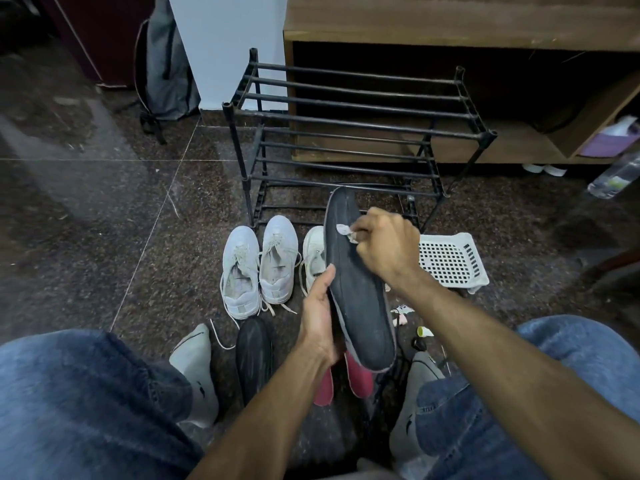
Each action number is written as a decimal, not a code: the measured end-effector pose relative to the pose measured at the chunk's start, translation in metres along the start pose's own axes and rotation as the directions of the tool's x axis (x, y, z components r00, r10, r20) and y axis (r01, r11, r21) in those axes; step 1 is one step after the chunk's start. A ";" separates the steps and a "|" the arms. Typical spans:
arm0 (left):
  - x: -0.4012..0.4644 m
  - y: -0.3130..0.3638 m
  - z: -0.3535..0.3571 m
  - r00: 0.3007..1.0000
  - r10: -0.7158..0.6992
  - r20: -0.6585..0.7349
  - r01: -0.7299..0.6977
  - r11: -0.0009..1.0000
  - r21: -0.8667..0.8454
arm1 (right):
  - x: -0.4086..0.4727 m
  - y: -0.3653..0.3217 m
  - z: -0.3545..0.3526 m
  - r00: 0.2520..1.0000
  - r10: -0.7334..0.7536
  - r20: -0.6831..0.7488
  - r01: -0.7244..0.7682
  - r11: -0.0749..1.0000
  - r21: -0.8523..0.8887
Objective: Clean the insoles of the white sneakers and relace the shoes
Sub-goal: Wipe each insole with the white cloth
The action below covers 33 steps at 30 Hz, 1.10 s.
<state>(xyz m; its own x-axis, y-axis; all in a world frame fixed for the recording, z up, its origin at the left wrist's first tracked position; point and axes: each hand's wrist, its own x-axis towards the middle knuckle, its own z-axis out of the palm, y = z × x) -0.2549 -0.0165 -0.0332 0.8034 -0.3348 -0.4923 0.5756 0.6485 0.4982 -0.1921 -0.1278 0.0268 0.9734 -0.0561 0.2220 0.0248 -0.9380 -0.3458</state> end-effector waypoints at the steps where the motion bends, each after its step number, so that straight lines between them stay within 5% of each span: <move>1: 0.001 0.002 0.001 1.000 0.011 0.001 -0.011 1.000 -0.007 | -0.007 0.000 0.000 1.000 -0.002 -0.003 0.002 0.999 0.054; 6: 0.008 0.010 -0.002 0.998 0.050 0.047 -0.042 0.987 -0.155 | -0.072 -0.007 0.006 0.975 -0.218 0.032 0.213 0.970 0.121; 10: 0.007 0.022 -0.003 0.993 0.083 0.083 -0.074 0.992 -0.100 | -0.074 0.000 0.009 0.985 -0.150 0.090 0.122 0.956 0.266; 14: 0.005 0.042 -0.005 0.991 0.051 0.127 -0.044 0.998 -0.053 | -0.073 -0.001 0.005 0.936 -0.274 0.220 0.181 0.913 0.366; 20: 0.003 0.047 -0.001 0.987 -0.013 0.157 0.013 1.000 0.005 | -0.076 -0.010 0.000 0.864 -0.470 0.178 0.478 0.878 -0.003; 24: -0.002 0.023 -0.001 0.990 -0.015 0.139 0.012 1.000 0.024 | -0.035 -0.003 0.004 0.941 -0.333 0.051 0.337 0.934 -0.121; 30: -0.003 0.013 -0.002 0.986 -0.053 0.156 0.035 0.993 0.117 | -0.002 0.005 -0.006 0.997 0.018 -0.069 -0.015 0.999 0.037; 33: 0.000 0.014 -0.002 0.992 -0.045 0.114 0.034 0.995 0.098 | -0.039 0.003 0.001 0.995 -0.098 -0.017 0.099 0.991 0.086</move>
<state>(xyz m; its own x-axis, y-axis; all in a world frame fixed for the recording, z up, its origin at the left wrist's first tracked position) -0.2468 -0.0059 -0.0280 0.7888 -0.4397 -0.4294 0.6146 0.5666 0.5489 -0.2295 -0.1282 0.0162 0.9622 0.0300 0.2706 0.1407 -0.9058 -0.3997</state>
